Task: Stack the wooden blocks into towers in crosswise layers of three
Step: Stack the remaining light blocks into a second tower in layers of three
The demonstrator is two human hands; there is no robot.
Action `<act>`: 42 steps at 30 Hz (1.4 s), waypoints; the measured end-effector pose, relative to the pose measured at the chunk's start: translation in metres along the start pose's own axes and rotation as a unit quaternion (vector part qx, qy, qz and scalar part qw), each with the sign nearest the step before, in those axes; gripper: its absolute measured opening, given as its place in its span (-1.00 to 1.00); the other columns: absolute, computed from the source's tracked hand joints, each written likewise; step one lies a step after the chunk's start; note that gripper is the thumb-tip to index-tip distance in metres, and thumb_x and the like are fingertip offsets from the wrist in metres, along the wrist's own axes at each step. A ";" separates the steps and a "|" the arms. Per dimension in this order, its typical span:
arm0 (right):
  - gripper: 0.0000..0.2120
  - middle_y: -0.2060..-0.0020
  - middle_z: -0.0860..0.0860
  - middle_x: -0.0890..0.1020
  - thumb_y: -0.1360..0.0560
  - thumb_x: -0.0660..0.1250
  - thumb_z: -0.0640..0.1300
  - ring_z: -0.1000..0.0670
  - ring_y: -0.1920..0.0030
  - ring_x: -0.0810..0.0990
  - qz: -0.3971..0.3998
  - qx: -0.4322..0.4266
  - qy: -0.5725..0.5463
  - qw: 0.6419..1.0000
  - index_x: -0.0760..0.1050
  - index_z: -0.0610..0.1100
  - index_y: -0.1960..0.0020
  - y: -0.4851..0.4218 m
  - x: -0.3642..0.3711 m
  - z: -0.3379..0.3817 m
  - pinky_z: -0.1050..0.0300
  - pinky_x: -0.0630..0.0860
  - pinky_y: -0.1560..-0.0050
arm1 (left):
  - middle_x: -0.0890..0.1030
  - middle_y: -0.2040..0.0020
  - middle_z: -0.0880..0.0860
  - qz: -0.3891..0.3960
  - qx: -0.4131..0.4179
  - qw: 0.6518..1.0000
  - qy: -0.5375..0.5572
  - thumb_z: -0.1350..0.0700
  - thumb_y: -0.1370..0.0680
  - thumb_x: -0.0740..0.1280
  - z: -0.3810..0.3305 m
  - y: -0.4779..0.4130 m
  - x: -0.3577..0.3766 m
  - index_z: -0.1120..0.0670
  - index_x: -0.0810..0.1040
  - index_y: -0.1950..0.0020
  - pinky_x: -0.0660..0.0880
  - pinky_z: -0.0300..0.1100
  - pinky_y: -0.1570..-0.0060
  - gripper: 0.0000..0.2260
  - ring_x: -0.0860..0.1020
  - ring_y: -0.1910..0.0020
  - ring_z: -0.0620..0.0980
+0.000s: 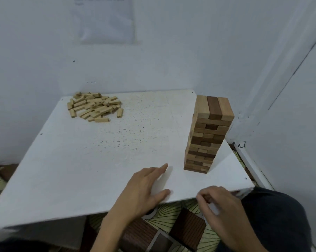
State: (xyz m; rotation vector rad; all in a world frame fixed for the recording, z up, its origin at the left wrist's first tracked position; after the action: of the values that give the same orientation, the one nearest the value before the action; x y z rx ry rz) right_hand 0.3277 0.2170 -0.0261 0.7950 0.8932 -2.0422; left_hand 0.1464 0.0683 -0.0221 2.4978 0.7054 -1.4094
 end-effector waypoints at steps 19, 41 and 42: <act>-0.64 -0.22 -0.13 0.54 -0.60 0.25 -0.10 -0.14 -0.16 0.55 0.073 -0.043 -0.039 0.996 0.47 -0.11 -0.38 -0.240 0.145 0.129 0.02 0.51 -0.09 | 0.58 -0.25 -0.02 -0.251 -0.173 0.949 -0.075 0.06 -0.59 0.33 0.158 -0.037 -0.130 0.00 0.57 -0.31 0.45 -0.10 -0.08 -0.71 0.55 -0.19 0.00; -0.68 -0.24 -0.18 0.43 -0.64 0.22 -0.06 -0.20 -0.14 0.40 0.094 -0.096 0.154 0.979 0.40 -0.10 -0.37 -0.325 0.228 0.119 -0.02 0.44 -0.11 | 0.59 -0.01 0.02 -0.287 -0.130 0.935 -0.165 0.10 -0.55 0.41 0.229 -0.095 -0.122 0.03 0.64 -0.03 0.41 -0.01 0.03 -0.92 0.53 -0.02 0.12; -0.69 -0.24 -0.17 0.44 -0.65 0.21 -0.08 -0.19 -0.13 0.40 0.091 -0.098 0.155 0.979 0.40 -0.11 -0.36 -0.324 0.227 0.118 -0.01 0.44 -0.11 | 0.60 0.00 0.01 -0.285 -0.133 0.935 -0.163 0.10 -0.56 0.39 0.228 -0.090 -0.122 0.02 0.64 -0.03 0.40 -0.01 0.02 -0.92 0.53 0.00 0.12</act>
State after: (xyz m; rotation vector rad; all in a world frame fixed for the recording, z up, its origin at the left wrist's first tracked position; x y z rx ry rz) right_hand -0.0843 0.1875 -0.0280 1.0622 1.1296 -1.6675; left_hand -0.1230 0.0214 -0.0337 1.8582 1.5058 -1.7014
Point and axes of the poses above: each hand's wrist, its own y-axis away from the middle knuckle, its own x-axis out of the palm, z = x × y, the point moved 2 cm from there along -y, towards the middle knuckle
